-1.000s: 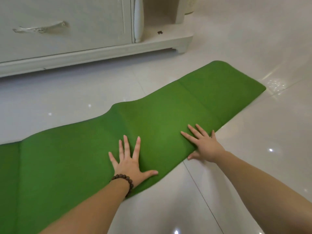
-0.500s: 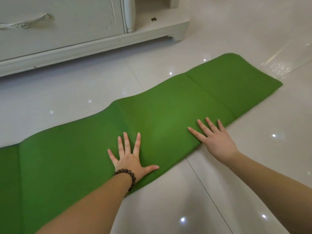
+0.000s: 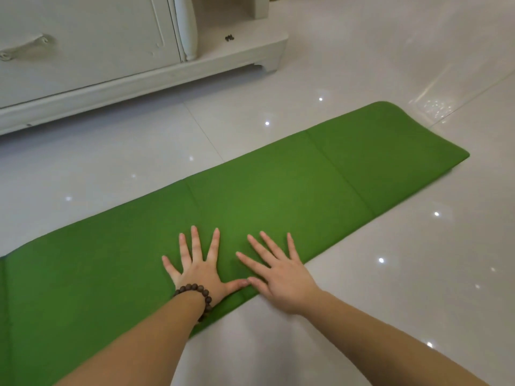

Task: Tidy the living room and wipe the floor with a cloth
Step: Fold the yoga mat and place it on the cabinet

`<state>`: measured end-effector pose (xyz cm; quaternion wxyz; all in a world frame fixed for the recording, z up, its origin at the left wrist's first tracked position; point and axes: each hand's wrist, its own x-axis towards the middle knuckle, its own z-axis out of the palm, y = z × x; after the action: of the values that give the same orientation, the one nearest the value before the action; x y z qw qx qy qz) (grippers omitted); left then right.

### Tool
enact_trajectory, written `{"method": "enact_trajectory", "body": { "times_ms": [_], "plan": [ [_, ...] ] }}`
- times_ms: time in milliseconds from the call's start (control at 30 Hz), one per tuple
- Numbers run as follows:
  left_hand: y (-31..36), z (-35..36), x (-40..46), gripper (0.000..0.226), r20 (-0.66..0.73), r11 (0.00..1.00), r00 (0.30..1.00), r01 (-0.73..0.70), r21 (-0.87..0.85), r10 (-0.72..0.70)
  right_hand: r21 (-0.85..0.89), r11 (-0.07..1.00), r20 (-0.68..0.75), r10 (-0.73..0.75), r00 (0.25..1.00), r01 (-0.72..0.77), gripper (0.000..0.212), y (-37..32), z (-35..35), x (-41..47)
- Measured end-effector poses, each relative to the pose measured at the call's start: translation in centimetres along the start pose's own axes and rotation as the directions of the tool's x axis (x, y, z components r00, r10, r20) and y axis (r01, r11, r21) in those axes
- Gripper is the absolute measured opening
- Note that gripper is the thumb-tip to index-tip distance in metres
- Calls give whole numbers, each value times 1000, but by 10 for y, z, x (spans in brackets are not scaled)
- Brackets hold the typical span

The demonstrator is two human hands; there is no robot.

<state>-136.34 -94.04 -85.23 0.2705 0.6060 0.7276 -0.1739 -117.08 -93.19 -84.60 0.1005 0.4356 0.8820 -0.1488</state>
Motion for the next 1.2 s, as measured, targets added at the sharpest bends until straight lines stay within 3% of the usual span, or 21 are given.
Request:
{"method": "enact_trajectory", "body": {
  "times_ms": [67, 133, 200, 267, 400, 467, 533, 667, 800, 933, 1067, 1200],
  "plan": [
    [0, 1, 1, 125, -3, 1000, 1000, 2, -1, -2, -81, 997, 14, -16, 1000, 17, 49, 29, 12, 2],
    [1, 1, 3, 125, -3, 1000, 1000, 6, 7, -6, -82, 983, -45, 161, 986, -164, 49, 83, 13, -8],
    [2, 1, 3, 125, -3, 1000, 1000, 9, 18, -9, -33, 909, -114, 409, 905, -415, 51, 145, 8, -25],
    [2, 2, 3, 125, -9, 1000, 1000, 12, 26, -11, -23, 823, -44, 567, 823, -568, 52, 185, -2, -35],
    [3, 0, 2, 125, 0, 999, 1000, 11, 41, -11, 28, 768, 19, 639, 769, -639, 57, 173, -14, -23],
    [4, -2, 2, 124, 38, 999, 999, 3, 35, -4, 37, 819, -8, 573, 819, -573, 59, 136, -14, -7],
    [2, -9, 0, 121, 82, 1000, 996, -25, 12, 24, 32, 921, -16, 390, 921, -389, 63, 84, -13, 16],
    [-26, -31, -19, 99, -8, 998, 998, -57, -17, 57, 71, 989, -43, 132, 990, -129, 61, -13, -21, 59],
    [-104, -64, -71, 93, -110, 999, 994, 24, -26, -27, 118, 993, -72, 0, 997, 8, 62, -86, -37, 67],
    [-212, -74, -121, 89, -204, 996, 979, 0, 91, 19, 113, 987, -64, -109, 992, 116, 62, -151, -48, 81],
    [-315, -41, -172, 89, -195, 986, 977, 114, 119, -89, 67, 982, 3, -178, 984, 178, 63, -222, -39, 89],
    [-403, 14, -228, 95, -148, 970, 974, 194, 145, -173, -100, 934, 125, -331, 935, 344, 66, -279, -38, 90]
  ]
}}
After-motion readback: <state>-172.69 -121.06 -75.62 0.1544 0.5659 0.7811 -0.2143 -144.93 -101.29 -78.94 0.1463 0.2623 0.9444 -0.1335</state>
